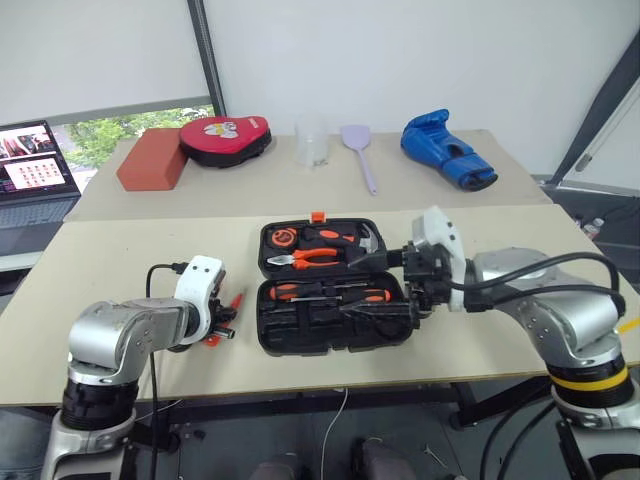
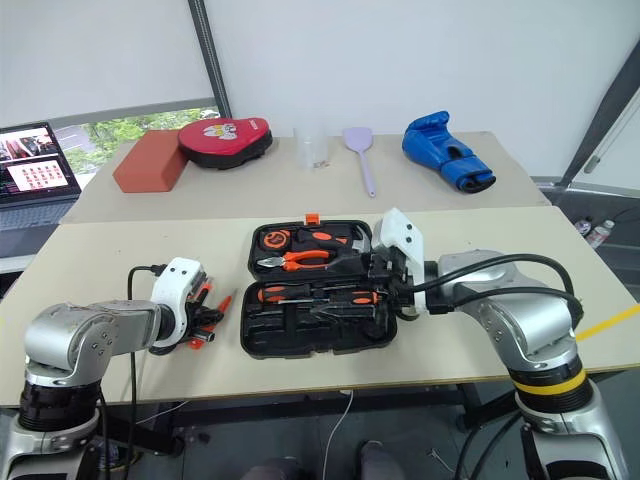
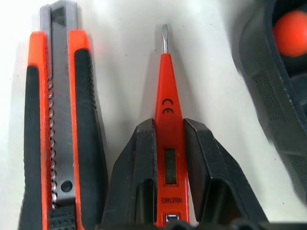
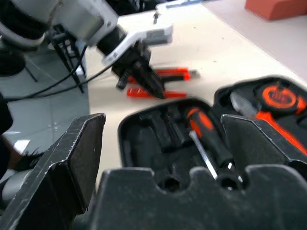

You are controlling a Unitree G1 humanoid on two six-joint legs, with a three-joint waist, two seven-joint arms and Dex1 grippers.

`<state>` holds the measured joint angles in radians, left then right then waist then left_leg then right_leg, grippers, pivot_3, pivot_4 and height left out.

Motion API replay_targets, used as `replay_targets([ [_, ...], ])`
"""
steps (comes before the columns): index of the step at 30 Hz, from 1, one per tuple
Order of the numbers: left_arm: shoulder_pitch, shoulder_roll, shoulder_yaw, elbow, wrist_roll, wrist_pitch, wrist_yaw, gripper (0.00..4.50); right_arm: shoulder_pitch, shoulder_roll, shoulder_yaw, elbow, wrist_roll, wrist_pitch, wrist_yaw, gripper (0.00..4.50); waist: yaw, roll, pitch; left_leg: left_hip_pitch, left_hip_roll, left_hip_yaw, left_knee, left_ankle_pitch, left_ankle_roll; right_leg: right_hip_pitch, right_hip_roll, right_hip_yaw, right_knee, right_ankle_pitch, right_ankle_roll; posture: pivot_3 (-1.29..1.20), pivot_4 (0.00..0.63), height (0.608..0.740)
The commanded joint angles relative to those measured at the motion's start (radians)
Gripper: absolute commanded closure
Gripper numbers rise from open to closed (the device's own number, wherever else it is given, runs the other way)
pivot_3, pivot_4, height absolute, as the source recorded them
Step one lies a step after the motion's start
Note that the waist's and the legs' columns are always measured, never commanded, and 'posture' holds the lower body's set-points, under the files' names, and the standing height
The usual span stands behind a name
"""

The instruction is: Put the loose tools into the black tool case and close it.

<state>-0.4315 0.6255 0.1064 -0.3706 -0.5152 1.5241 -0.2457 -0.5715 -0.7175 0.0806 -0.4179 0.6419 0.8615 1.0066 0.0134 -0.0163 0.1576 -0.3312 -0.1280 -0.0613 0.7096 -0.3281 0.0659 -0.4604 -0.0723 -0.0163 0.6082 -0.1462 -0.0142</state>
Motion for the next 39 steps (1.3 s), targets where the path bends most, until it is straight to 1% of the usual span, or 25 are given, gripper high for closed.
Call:
replay_targets([
  [1, -0.077, 0.258, -0.036, -0.016, -0.039, -0.196, -0.308, 4.12, 0.060, -0.060, -0.035, -0.075, 0.038, 0.018, 0.028, 0.00, -0.002, -0.002, 0.002, -0.001, 0.000, 0.000, 0.000, 0.000, 0.000, -0.001, 0.000, 0.000, 0.000, 0.000, 0.000, 0.00, 0.150, 0.740],
  [2, -0.090, 0.318, -0.063, -0.019, -0.038, -0.284, -0.408, 4.12, 0.074, -0.070, -0.039, -0.080, 0.038, 0.016, 0.028, 0.00, -0.003, -0.007, 0.004, -0.003, 0.001, 0.000, 0.000, 0.000, 0.000, -0.004, 0.001, 0.000, 0.001, 0.000, 0.000, 0.00, 0.150, 0.740],
  [3, -0.119, 0.362, -0.096, 0.000, -0.053, -0.343, -0.513, 4.12, 0.086, -0.079, -0.042, -0.083, 0.032, 0.007, 0.027, 0.00, -0.004, -0.008, 0.005, -0.006, 0.001, 0.000, 0.000, 0.001, -0.001, -0.008, 0.001, 0.000, 0.002, -0.001, -0.002, 0.00, 0.150, 0.740],
  [5, -0.163, 0.387, -0.163, 0.059, -0.023, -0.537, -0.677, 4.12, 0.100, -0.074, -0.044, -0.079, 0.012, -0.013, -0.002, 0.00, -0.001, -0.005, 0.005, -0.007, 0.000, 0.000, 0.000, 0.001, -0.001, -0.009, 0.000, -0.001, 0.002, -0.001, -0.003, 0.00, 0.150, 0.740],
  [6, -0.178, 0.390, -0.189, 0.085, -0.004, -0.608, -0.731, 4.12, 0.102, -0.069, -0.044, -0.076, 0.004, -0.017, -0.018, 0.00, 0.002, -0.003, 0.005, -0.006, 0.000, 0.001, 0.000, 0.001, -0.001, -0.008, -0.001, -0.001, 0.001, -0.001, -0.003, 0.00, 0.150, 0.740],
  [8, -0.219, 0.379, -0.275, 0.158, 0.060, -0.779, -0.871, 4.12, 0.109, -0.063, -0.041, -0.076, -0.001, -0.018, -0.035, 0.00, 0.000, -0.003, 0.005, -0.005, -0.001, 0.001, 0.000, 0.001, -0.002, -0.005, -0.003, -0.003, -0.001, -0.001, -0.002, 0.00, 0.150, 0.740],
  [10, -0.260, 0.351, -0.344, 0.225, 0.110, -0.875, -0.954, 4.12, 0.116, -0.062, -0.041, -0.080, 0.003, -0.019, -0.042, 0.00, -0.001, -0.003, 0.005, -0.005, -0.001, 0.001, 0.000, 0.001, -0.001, -0.004, -0.003, -0.004, -0.002, -0.001, -0.002, 0.00, 0.150, 0.740],
  [13, -0.348, 0.265, -0.468, 0.351, 0.199, -0.973, -1.045, 4.12, 0.130, -0.056, -0.045, -0.097, 0.009, -0.012, -0.066, 0.00, -0.001, -0.004, 0.006, -0.006, 0.000, 0.001, 0.000, 0.001, -0.001, -0.005, -0.003, -0.004, -0.003, -0.001, -0.002, 0.00, 0.150, 0.740],
  [16, -0.409, 0.200, -0.538, 0.458, 0.276, -1.046, -1.100, 4.12, 0.139, -0.051, -0.053, -0.110, 0.018, -0.003, -0.090, 0.00, 0.001, -0.004, 0.006, -0.008, 0.000, 0.001, 0.001, 0.001, 0.000, -0.005, -0.003, -0.004, -0.003, -0.001, -0.002, 0.00, 0.150, 0.740],
  [18, -0.449, 0.152, -0.578, 0.524, 0.319, -1.064, -1.125, 4.12, 0.150, -0.048, -0.061, -0.124, 0.025, 0.004, -0.107, 0.00, 0.000, -0.004, 0.006, -0.008, 0.000, 0.000, 0.001, 0.002, 0.005, -0.006, -0.003, -0.004, -0.003, -0.001, -0.002, 0.00, 0.150, 0.740],
  [20, -0.477, 0.114, -0.602, 0.561, 0.339, -1.043, -1.151, 4.12, 0.164, -0.051, -0.067, -0.138, 0.030, 0.007, -0.122, 0.00, -0.001, -0.004, 0.006, -0.010, 0.000, 0.000, 0.001, 0.004, 0.010, -0.007, -0.003, -0.004, -0.003, -0.001, -0.002, 0.00, 0.150, 0.740],
  [24, -0.492, 0.083, -0.629, 0.597, 0.385, -1.063, -1.196, 4.12, 0.182, -0.051, -0.080, -0.152, 0.034, 0.010, -0.149, 0.00, -0.005, -0.004, 0.006, -0.017, 0.000, 0.001, 0.004, 0.004, 0.011, -0.015, -0.002, -0.004, 0.001, -0.001, -0.002, 0.00, 0.150, 0.740],
  [28, -0.503, 0.052, -0.636, 0.627, 0.422, -1.066, -1.208, 4.12, 0.192, -0.052, -0.087, -0.160, 0.038, 0.009, -0.161, 0.00, -0.002, -0.004, 0.006, -0.018, 0.000, 0.001, 0.005, 0.004, 0.011, -0.015, -0.003, -0.003, 0.000, 0.000, -0.002, 0.00, 0.150, 0.740],
  [34, -0.514, -0.001, -0.637, 0.646, 0.456, -0.982, -1.192, 4.12, 0.195, -0.047, -0.089, -0.160, 0.041, 0.004, -0.176, 0.00, 0.001, -0.004, 0.006, -0.018, 0.000, 0.001, 0.006, 0.003, 0.012, -0.014, -0.003, -0.003, 0.001, 0.000, -0.002, 0.00, 0.150, 0.740],
  [39, -0.534, -0.042, -0.632, 0.675, 0.479, -0.890, -1.144, 4.12, 0.183, -0.040, -0.084, -0.150, 0.044, -0.003, -0.185, 0.00, 0.003, -0.004, 0.006, -0.018, 0.000, 0.001, 0.007, 0.003, 0.012, -0.014, -0.003, -0.003, 0.001, 0.000, -0.002, 0.00, 0.150, 0.740],
])
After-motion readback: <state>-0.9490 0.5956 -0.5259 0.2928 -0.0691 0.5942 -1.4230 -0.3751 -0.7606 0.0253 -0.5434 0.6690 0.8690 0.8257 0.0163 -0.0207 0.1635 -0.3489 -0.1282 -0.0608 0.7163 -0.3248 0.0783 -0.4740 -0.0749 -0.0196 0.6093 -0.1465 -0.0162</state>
